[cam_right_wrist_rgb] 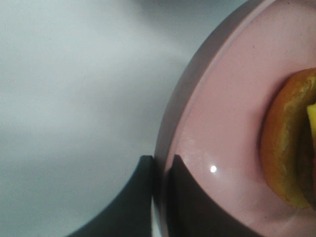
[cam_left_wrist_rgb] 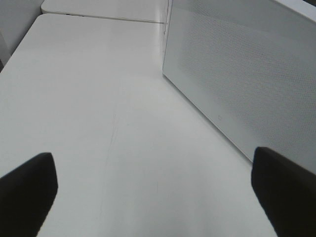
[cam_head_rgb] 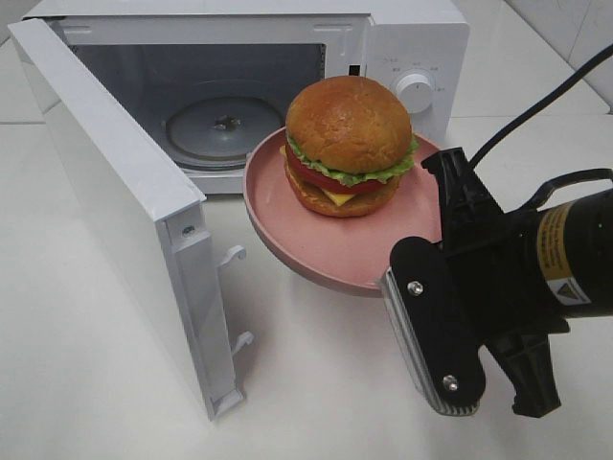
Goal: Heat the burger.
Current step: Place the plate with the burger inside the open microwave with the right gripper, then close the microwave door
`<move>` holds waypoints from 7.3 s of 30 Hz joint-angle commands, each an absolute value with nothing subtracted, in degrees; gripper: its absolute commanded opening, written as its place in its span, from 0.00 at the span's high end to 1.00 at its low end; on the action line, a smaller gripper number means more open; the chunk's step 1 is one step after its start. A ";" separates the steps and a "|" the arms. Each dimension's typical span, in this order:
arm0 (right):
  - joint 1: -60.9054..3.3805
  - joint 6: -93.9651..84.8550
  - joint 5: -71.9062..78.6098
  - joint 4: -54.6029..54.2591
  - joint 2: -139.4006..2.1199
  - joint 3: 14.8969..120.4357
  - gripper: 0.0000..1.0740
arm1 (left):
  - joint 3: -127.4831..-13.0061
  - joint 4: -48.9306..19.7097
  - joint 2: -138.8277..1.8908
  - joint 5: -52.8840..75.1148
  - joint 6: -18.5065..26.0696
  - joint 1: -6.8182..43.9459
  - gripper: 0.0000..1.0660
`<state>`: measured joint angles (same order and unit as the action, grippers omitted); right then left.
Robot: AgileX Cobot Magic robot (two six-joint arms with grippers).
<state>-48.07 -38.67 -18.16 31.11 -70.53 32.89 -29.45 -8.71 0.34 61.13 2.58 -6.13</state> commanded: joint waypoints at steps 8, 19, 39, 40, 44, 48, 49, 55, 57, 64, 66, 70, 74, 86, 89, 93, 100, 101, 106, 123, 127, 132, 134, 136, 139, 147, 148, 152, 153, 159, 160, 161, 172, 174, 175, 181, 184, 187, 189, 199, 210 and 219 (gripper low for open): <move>-38.50 -77.18 -14.04 7.39 -70.19 32.89 1.00 | -29.51 -9.00 1.26 61.13 2.41 -6.36 0.06; -32.54 -106.86 -13.01 -16.10 -70.19 32.89 1.00 | -29.51 -9.00 1.26 61.13 2.41 -6.36 0.06; -35.01 -103.99 -12.72 -11.97 -78.84 38.39 1.00 | -29.51 -9.00 1.26 61.13 2.41 -6.36 0.06; -35.01 -103.99 -12.72 -11.97 -79.64 39.08 1.00 | -29.51 -9.00 1.26 61.13 2.41 -6.36 0.06; -35.01 -102.90 -12.89 -11.75 -82.05 41.20 1.00 | -29.51 -9.00 1.26 61.13 2.41 -6.36 0.06; -35.01 -102.67 -12.89 -11.75 -85.54 44.06 1.00 | -29.51 -9.00 1.26 61.13 2.41 -6.36 0.06; -35.01 -102.67 -12.95 -11.75 -86.75 45.21 1.00 | -29.51 -9.00 1.26 61.13 2.41 -6.36 0.06; -35.01 -102.73 -12.89 -11.75 -89.50 47.38 1.00 | -29.51 -9.00 1.26 61.13 2.41 -6.36 0.06; -35.01 -102.73 -12.78 -11.69 -90.58 48.36 1.00 | -29.51 -9.00 1.26 61.13 2.41 -6.36 0.06; -35.01 -102.73 -12.78 -11.69 -94.08 52.60 1.00 | -29.51 -9.00 1.26 61.13 2.41 -6.36 0.06; -35.01 -102.73 -12.78 -11.69 -94.42 53.17 1.00 | -29.51 -9.00 1.26 61.13 2.41 -6.36 0.06; -35.01 -102.56 -13.18 -11.63 -95.80 55.35 1.00 | -29.51 -9.00 1.26 61.13 2.41 -6.36 0.06; -35.01 -101.93 -13.41 -11.57 -97.52 57.98 1.00 | -29.51 -9.00 1.26 61.13 2.41 -6.36 0.06; -35.01 -97.40 -16.50 -7.22 -102.73 65.03 1.00 | -29.51 -9.00 1.26 61.13 2.41 -6.36 0.06; -35.01 -97.29 -17.53 -7.16 -103.88 66.41 1.00 | -29.51 -9.00 1.26 61.13 2.41 -6.36 0.06; -35.01 -96.49 -17.88 -6.99 -105.88 69.04 1.00 | -29.51 -9.00 1.26 61.13 2.41 -6.36 0.06; -35.70 -92.59 -18.16 -3.38 -108.40 72.65 1.00 | -29.51 -9.00 1.26 61.13 2.41 -6.36 0.06; -35.70 -91.21 -18.16 -2.69 -109.26 73.85 1.00 | -29.51 -9.00 1.26 61.13 2.41 -6.36 0.06; -35.70 -89.32 -18.56 -2.29 -111.50 76.66 1.00 | -29.51 -9.00 1.26 61.13 2.41 -6.36 0.06; -35.70 -79.81 -22.52 3.55 -120.09 89.32 1.00 | -29.51 -9.00 1.26 61.13 2.41 -6.36 0.06; -35.70 -79.76 -23.09 4.47 -121.47 91.50 1.00 | -29.51 -9.00 1.26 61.13 2.41 -6.36 0.06; -35.70 -72.82 -24.81 8.48 -124.16 95.74 0.99 | -29.51 -9.00 1.26 61.13 2.41 -6.36 0.06; -35.70 -70.87 -24.87 9.97 -124.90 97.06 0.98 | -29.51 -9.00 1.26 61.13 2.41 -6.36 0.06; -35.70 -70.53 -24.87 10.60 -125.31 97.63 0.97 | -29.51 -9.00 1.26 61.13 2.41 -6.36 0.06; -35.70 -70.47 -24.87 10.77 -126.62 99.24 0.97 | -29.51 -9.00 1.26 61.13 2.41 -6.36 0.06; -35.70 -70.65 -24.75 10.66 -129.83 102.56 0.97 | -29.51 -9.00 1.26 61.13 2.41 -6.36 0.06; -35.70 -70.65 -24.69 10.71 -130.18 102.90 0.97 | -29.51 -9.00 1.26 61.13 2.41 -6.36 0.06; -35.70 -70.65 -23.95 9.91 -131.55 104.68 0.97 | -29.51 -9.00 1.26 61.13 2.41 -6.36 0.06; -35.70 -70.65 -23.95 9.91 -131.55 104.68 0.97 | -29.51 -9.00 1.26 61.13 2.41 -6.36 0.06; -35.58 -70.65 -22.86 9.17 -132.81 105.14 0.96 | -29.51 -8.82 1.26 61.13 2.41 -6.36 0.06; -35.58 -70.65 -22.86 9.17 -132.81 105.14 0.96 | -29.51 -8.82 1.26 61.13 2.41 -6.36 0.06; -35.58 -70.65 -22.80 9.17 -132.98 105.14 0.95 | -29.51 -8.82 1.26 61.13 2.41 -6.36 0.06; -35.58 -69.90 -22.12 8.82 -132.53 104.05 0.61 | -29.51 -8.77 1.26 61.13 2.41 -6.36 0.06; -35.58 -69.73 -22.00 8.82 -131.78 102.67 0.56 | -29.51 -8.77 1.26 61.13 2.41 -6.36 0.06; -35.58 -69.73 -22.00 8.82 -131.78 102.67 0.56 | -29.51 -8.77 1.26 61.13 2.41 -6.36 0.06; -35.58 -69.79 -16.50 6.19 -127.54 95.34 0.49 | -29.51 -8.77 1.26 61.13 2.41 -6.36 0.06; -35.58 -69.79 -13.81 5.96 -125.25 91.79 0.47 | -29.51 -8.77 1.26 61.13 2.41 -6.36 0.06; -35.58 -69.73 -12.78 5.84 -122.56 87.61 0.41 | -29.51 -8.77 1.26 61.13 2.41 -6.36 0.06; -35.58 -69.73 -12.66 5.79 -121.81 86.52 0.39 | -29.51 -8.77 1.26 61.13 2.41 -6.36 0.06; -35.58 -69.73 -8.48 6.02 -113.90 75.63 0.28 | -29.51 -8.77 1.26 61.13 2.41 -6.36 0.06; -34.21 -63.03 -8.37 6.19 -104.91 67.95 0.29 | -29.51 -8.77 1.26 61.13 2.41 -6.36 0.06; -34.21 -53.40 -8.37 6.30 -98.84 62.74 0.29 | -29.51 -8.77 1.26 61.13 2.41 -6.36 0.06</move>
<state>-34.43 -56.44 -8.77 5.84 -100.38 63.83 -29.45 -8.71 0.34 61.13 2.58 -6.13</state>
